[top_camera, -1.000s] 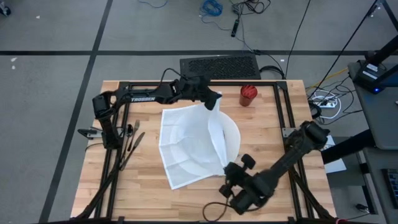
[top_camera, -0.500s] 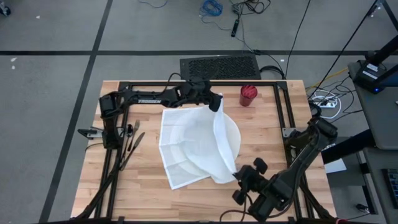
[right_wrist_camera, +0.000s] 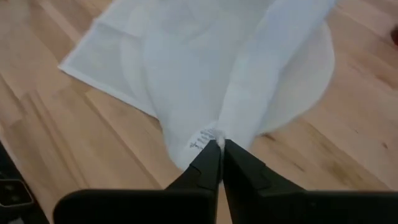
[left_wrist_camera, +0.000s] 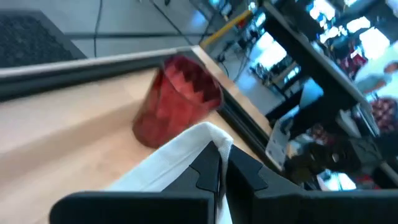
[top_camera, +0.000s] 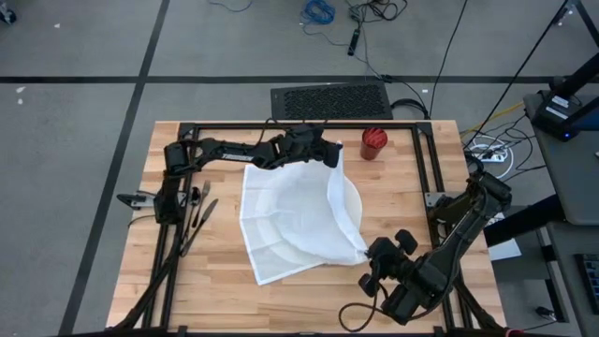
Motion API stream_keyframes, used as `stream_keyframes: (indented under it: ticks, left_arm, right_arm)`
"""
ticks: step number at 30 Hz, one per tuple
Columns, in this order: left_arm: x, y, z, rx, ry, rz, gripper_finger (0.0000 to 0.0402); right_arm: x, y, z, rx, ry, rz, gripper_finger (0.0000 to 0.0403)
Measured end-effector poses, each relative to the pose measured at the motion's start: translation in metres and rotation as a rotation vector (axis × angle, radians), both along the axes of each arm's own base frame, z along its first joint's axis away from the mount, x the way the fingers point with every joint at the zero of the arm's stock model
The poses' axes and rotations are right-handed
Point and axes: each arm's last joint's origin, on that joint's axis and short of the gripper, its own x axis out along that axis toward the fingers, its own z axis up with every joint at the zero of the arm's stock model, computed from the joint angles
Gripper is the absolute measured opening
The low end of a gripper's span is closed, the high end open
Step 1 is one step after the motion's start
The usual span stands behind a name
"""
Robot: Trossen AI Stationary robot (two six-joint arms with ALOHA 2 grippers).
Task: Set table place
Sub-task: Fold the white table napkin
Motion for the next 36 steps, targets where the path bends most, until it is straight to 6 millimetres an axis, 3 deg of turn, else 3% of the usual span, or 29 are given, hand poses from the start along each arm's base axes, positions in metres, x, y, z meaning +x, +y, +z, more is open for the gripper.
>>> stream_keyframes:
  ticks: [8, 14, 21, 31, 36]
  left_arm:
    - [-0.005, 0.025, -0.007, -0.015, -0.029, 0.102, 0.0000]
    - [-0.008, 0.039, 0.001, -0.010, -0.087, 0.135, 0.0000]
    - [-0.008, 0.038, -0.001, 0.016, -0.044, 0.117, 0.0000]
    - [-0.017, 0.039, -0.013, 0.003, 0.154, 0.077, 0.0000]
    - [-0.029, 0.036, 0.004, 0.082, 0.256, 0.054, 0.0000]
  right_arm:
    - [-0.019, -0.007, 0.000, -0.034, 0.125, -0.100, 0.0000]
    - [-0.014, -0.013, 0.002, -0.057, 0.113, -0.087, 0.0000]
    - [0.003, -0.025, 0.001, -0.103, 0.122, -0.062, 0.0000]
    - [0.042, -0.015, -0.008, -0.076, 0.003, 0.112, 0.0000]
    - [0.056, -0.008, -0.015, -0.072, -0.034, 0.158, 0.0000]
